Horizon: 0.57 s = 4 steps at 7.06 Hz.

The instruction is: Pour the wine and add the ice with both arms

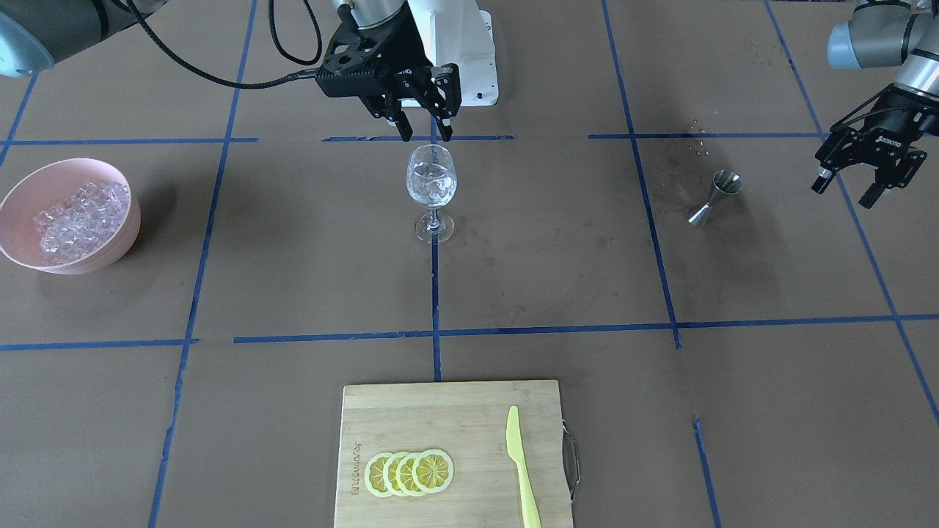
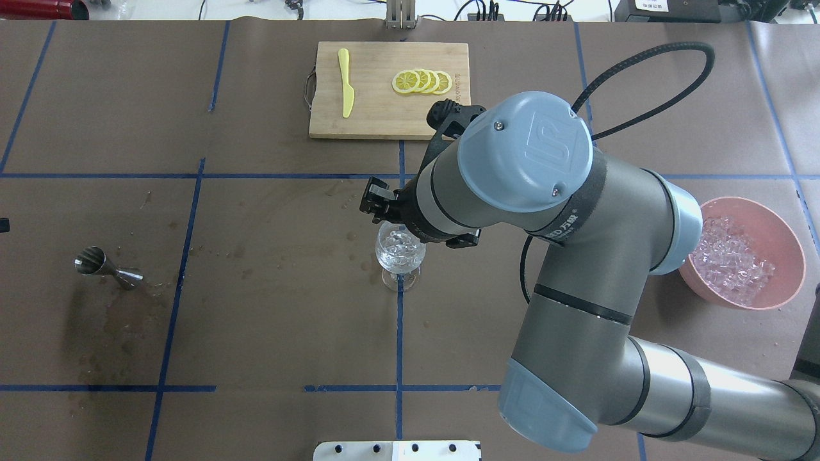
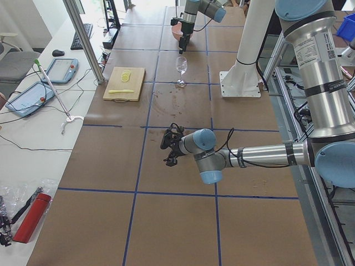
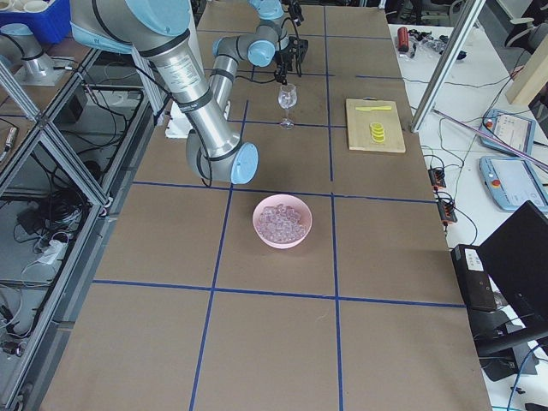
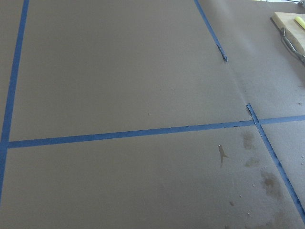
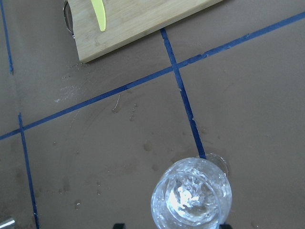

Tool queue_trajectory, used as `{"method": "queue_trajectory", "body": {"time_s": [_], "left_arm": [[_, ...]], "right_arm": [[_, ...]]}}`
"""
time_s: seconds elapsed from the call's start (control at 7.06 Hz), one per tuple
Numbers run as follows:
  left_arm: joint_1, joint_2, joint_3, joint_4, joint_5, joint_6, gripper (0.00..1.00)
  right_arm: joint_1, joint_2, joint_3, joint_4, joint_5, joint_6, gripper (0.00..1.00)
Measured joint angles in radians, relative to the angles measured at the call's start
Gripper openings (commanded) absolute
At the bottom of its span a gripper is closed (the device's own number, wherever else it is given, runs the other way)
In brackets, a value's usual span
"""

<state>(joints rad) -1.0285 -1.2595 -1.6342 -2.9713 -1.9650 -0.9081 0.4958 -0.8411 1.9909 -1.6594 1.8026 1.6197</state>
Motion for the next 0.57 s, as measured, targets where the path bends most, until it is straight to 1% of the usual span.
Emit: {"method": "queue_trajectory", "body": {"time_s": [0.14,0.28,0.42,0.57], "left_arm": [[0.000,0.000,0.001,0.000,0.000,0.001,1.00],[0.000,0.000,0.004,0.000,0.000,0.004,1.00],[-0.001,0.000,0.011,0.000,0.000,0.010,1.00],[-0.001,0.000,0.015,0.002,-0.002,0.015,1.00]], "right_arm": [[0.013,-0.007,0.003,-0.001,0.005,-0.004,0.74],[0.051,-0.042,0.024,-0.003,0.028,-0.014,0.95],[0.120,-0.125,0.077,-0.003,0.091,-0.071,1.00],[0.213,-0.231,0.128,-0.001,0.175,-0.184,1.00]]}}
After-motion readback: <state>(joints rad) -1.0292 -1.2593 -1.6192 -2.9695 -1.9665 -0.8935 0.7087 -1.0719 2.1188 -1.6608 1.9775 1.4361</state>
